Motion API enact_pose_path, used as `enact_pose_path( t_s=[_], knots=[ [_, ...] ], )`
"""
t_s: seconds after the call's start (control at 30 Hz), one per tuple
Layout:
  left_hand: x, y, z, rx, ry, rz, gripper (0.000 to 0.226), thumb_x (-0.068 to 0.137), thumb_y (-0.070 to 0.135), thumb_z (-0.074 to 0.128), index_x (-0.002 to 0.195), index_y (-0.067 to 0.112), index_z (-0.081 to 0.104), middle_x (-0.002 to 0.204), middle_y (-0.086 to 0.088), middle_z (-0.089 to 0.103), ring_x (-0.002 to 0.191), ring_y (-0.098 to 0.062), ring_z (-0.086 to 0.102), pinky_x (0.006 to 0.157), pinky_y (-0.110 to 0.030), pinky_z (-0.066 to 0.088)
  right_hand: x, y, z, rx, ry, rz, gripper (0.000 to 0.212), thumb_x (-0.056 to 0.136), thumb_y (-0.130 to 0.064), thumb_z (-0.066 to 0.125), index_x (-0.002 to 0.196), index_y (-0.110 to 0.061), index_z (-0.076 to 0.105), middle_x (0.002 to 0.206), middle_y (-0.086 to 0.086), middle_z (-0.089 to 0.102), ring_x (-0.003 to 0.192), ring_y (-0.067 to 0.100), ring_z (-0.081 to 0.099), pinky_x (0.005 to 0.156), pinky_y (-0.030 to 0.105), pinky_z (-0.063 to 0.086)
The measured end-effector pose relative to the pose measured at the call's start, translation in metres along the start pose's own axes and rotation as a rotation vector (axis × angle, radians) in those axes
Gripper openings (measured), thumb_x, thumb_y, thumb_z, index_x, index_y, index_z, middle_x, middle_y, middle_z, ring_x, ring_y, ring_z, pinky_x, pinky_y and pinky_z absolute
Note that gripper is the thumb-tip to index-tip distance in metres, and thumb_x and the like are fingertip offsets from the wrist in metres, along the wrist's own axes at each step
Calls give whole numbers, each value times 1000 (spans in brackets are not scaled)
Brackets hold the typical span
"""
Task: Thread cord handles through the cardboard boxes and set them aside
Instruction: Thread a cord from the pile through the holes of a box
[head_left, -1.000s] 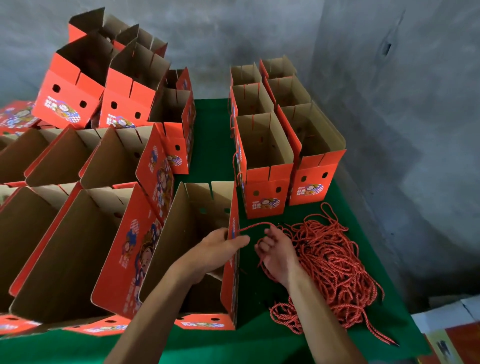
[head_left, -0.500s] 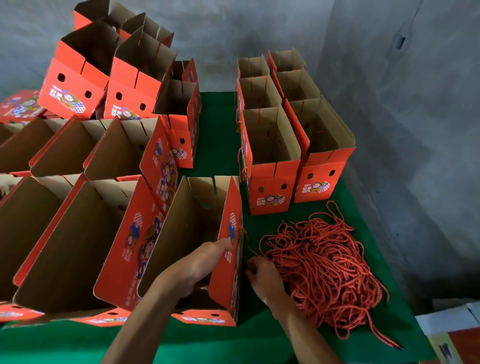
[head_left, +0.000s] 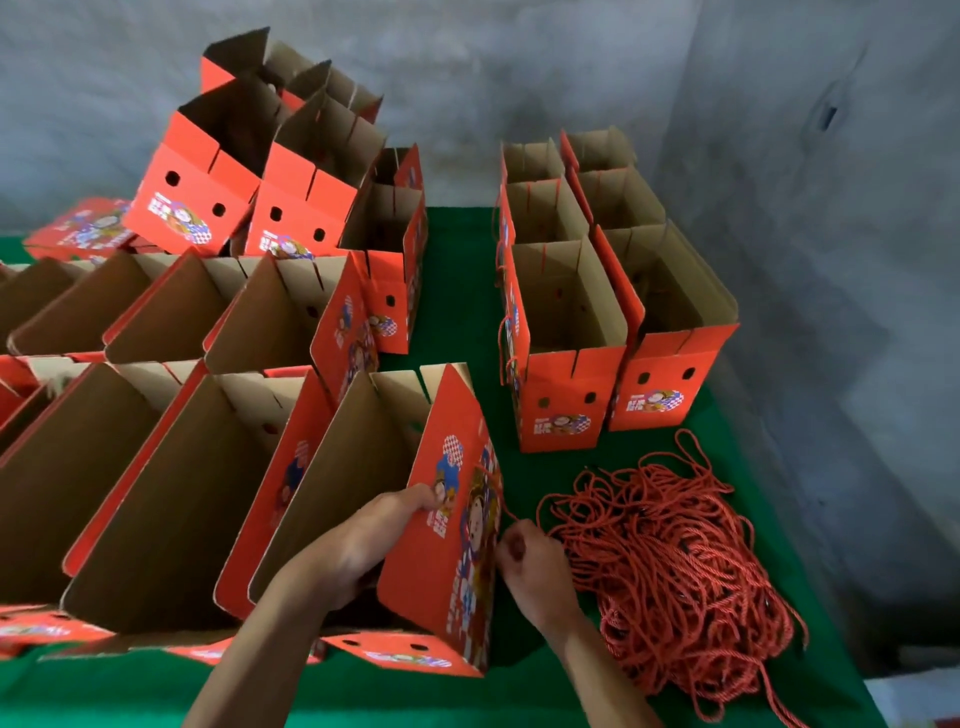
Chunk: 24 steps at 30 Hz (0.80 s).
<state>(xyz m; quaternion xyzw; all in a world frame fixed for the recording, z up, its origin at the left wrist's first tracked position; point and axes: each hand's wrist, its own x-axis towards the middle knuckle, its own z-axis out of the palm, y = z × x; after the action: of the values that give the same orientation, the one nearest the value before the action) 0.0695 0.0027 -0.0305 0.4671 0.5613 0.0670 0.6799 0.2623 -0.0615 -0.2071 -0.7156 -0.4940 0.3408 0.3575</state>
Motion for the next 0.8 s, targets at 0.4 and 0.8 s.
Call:
enact_pose_path(
  t_s=[0.4,0.8],
  knots=[
    [-4,1,-1,12,4,47,43,99,54,51,127,23,61,107,-6,79,106,-30,73,106,-53,50,-49,-60,-32,435,-110,-34,10,94,-43,71,91,-35,75,96,-10,77,92,8,72,80,25,59],
    [-3,-1,0,8,-16,39,45,97,54,54,129,22,60,109,-7,78,104,-29,74,106,-53,50,-56,-69,-16,622,-23,56,16,93,-43,70,93,-28,76,98,-2,77,93,17,73,89,43,59]
  ],
)
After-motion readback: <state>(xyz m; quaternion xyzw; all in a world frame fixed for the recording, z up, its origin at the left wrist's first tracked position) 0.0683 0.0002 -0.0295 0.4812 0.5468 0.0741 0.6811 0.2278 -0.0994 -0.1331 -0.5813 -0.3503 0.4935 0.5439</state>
